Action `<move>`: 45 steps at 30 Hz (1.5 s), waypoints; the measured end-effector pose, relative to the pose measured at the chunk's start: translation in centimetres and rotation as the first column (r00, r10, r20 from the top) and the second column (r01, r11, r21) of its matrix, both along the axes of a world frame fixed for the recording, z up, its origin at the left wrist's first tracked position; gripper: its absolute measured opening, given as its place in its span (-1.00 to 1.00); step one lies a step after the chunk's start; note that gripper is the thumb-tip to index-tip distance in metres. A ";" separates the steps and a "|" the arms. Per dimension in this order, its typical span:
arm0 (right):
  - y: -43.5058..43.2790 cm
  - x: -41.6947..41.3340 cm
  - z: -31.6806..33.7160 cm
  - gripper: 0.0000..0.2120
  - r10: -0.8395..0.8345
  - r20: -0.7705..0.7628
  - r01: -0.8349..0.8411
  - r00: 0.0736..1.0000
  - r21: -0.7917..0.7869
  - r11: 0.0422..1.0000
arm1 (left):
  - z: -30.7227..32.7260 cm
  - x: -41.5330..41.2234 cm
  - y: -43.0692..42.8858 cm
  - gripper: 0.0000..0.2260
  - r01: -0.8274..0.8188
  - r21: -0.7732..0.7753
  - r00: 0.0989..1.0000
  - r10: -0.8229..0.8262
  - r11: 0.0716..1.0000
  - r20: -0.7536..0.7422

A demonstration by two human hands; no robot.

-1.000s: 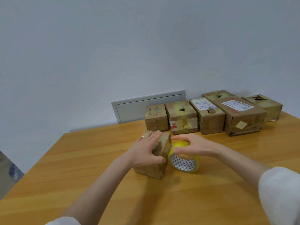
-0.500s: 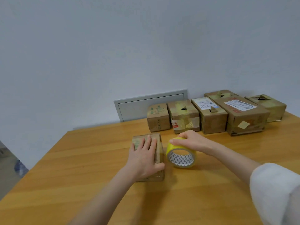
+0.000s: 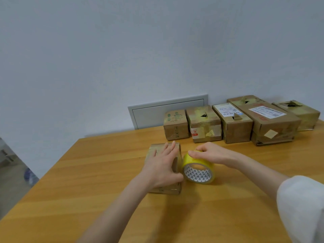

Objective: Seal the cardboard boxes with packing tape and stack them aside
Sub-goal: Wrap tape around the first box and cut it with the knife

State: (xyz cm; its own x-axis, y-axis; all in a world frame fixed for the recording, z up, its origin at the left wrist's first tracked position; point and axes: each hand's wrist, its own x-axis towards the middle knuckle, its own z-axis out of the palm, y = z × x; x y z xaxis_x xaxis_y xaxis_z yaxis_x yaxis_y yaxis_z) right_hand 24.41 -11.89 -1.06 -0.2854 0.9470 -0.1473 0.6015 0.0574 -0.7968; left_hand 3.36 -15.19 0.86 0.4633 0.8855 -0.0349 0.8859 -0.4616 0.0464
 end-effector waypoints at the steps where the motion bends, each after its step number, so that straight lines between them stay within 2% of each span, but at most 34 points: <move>1: -0.2 0.2 0.0 -0.36 0.011 -0.024 -0.011 1.000 -0.012 1.000 | 0.4 0.2 0.4 -0.16 0.021 0.008 1.000 -0.021 1.000 -0.011; 4: -0.8 1.3 -0.4 -0.44 -0.011 -0.066 0.009 0.998 -0.023 1.000 | 0.2 0.6 1.2 -0.16 0.019 -0.072 0.995 -0.026 0.997 -0.101; 7: -0.9 1.8 0.3 -0.46 -0.039 -0.057 0.043 0.998 0.073 0.996 | -0.9 0.3 1.5 -0.17 0.007 -0.054 0.992 -0.014 0.999 -0.124; 10: -0.3 2.1 1.7 -0.56 -0.020 0.127 -0.005 0.992 0.193 0.981 | -1.2 0.2 1.6 -0.19 -0.005 -0.031 0.991 0.001 1.000 -0.132; 12: -0.1 2.8 1.8 -0.53 -0.046 0.309 -0.023 0.950 0.217 0.976 | -1.2 0.3 1.6 -0.21 -0.017 -0.036 0.990 0.012 0.999 -0.143; 13: -0.1 3.1 1.7 -0.48 -0.066 0.344 -0.009 0.936 0.212 0.977 | -1.2 0.4 1.5 -0.21 -0.024 -0.038 0.989 0.018 0.999 -0.149; 15: -0.3 3.6 1.4 -0.44 -0.068 0.314 0.007 0.947 0.191 0.982 | -1.2 0.4 1.5 -0.22 -0.035 -0.031 0.988 0.030 0.999 -0.150; 20: -1.0 4.9 2.4 -0.69 0.017 0.120 -0.019 0.993 0.015 1.000 | -1.1 0.6 1.4 -0.26 -0.031 -0.027 0.989 0.027 0.999 -0.143; 21: -1.1 5.0 2.4 -0.68 0.005 0.121 -0.009 0.993 0.029 1.000 | -1.0 0.6 1.4 -0.27 -0.028 -0.025 0.988 0.024 0.999 -0.149; 23: -0.8 5.1 2.1 -0.63 -0.042 0.275 0.005 0.961 0.132 0.991 | -1.0 0.4 1.5 -0.28 -0.033 -0.029 0.988 0.028 0.999 -0.150; 25: -0.7 4.7 1.7 -0.48 -0.159 0.503 0.026 0.849 0.262 0.965 | -1.0 0.2 1.4 -0.28 -0.042 -0.035 0.988 0.036 0.999 -0.151; 26: -0.7 4.7 1.5 -0.41 -0.205 0.538 0.045 0.818 0.296 0.954 | -1.0 0.1 1.4 -0.28 -0.047 -0.031 0.987 0.041 0.998 -0.155; 28: -0.6 4.9 1.2 -0.37 -0.223 0.516 0.068 0.827 0.301 0.951 | -0.9 0.1 1.5 -0.27 -0.059 -0.027 0.986 0.054 0.998 -0.160; 31: -0.6 4.6 1.1 -0.40 -0.220 0.514 0.062 0.829 0.306 0.950 | -0.8 0.1 1.6 -0.28 -0.078 -0.029 0.984 0.072 0.997 -0.165; 35: -1.1 3.3 1.3 -0.51 -0.266 0.594 0.043 0.760 0.362 0.931 | -0.9 -0.1 1.5 -0.28 -0.124 -0.006 0.974 0.120 0.992 -0.190; 39: -2.0 1.4 0.3 -0.53 -0.286 0.681 -0.035 0.674 0.415 0.909 | -1.1 0.9 1.3 -0.21 -0.154 0.013 0.957 0.152 0.988 -0.248; 42: -2.6 1.0 -0.3 -0.56 -0.284 0.676 -0.032 0.680 0.414 0.910 | -1.0 2.3 0.9 -0.19 -0.126 0.072 0.948 0.141 0.989 -0.286; 45: -3.3 1.1 -0.4 -0.54 -0.263 0.633 0.014 0.728 0.370 0.929 | -0.5 4.0 0.4 -0.25 -0.063 0.127 0.966 0.093 0.990 -0.243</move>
